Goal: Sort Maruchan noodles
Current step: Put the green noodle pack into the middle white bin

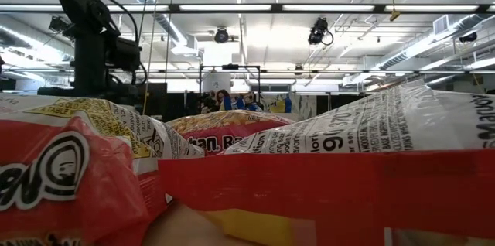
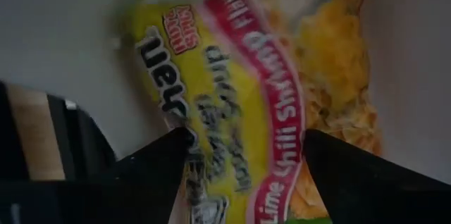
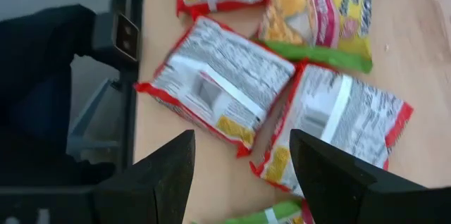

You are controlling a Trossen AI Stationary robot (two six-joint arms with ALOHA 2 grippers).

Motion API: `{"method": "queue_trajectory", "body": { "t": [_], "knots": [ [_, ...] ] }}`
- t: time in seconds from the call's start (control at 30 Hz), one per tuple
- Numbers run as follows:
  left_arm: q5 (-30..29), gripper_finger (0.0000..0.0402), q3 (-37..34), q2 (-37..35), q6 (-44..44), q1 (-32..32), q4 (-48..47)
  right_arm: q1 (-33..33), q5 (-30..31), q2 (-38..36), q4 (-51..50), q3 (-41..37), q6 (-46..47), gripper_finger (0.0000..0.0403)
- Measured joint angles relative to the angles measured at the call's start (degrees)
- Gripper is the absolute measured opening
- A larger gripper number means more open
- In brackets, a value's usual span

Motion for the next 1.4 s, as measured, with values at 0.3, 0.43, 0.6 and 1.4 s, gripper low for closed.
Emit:
{"method": "queue_trajectory", "body": {
  "t": [0.3,0.43,0.6,1.4],
  "knots": [
    [-2.0,0.0208,-2.9,0.3,-1.1,-1.6,6.7,0.0,0.3,0.0,0.2,-2.2,-0.4,0.0236],
    [-3.8,0.0137,-3.0,-0.5,0.4,-2.7,7.4,-0.1,0.4,0.0,0.2,-2.2,-2.4,0.0236],
    [-6.1,0.0057,-2.8,-3.6,2.2,-4.0,6.4,-1.0,2.7,-0.2,0.3,-2.2,-5.8,0.0236],
    [-43.9,0.0035,9.2,-10.8,62.0,-26.3,3.3,-12.9,-3.4,-4.5,11.2,-2.2,-25.6,0.0236]
  ]
}}
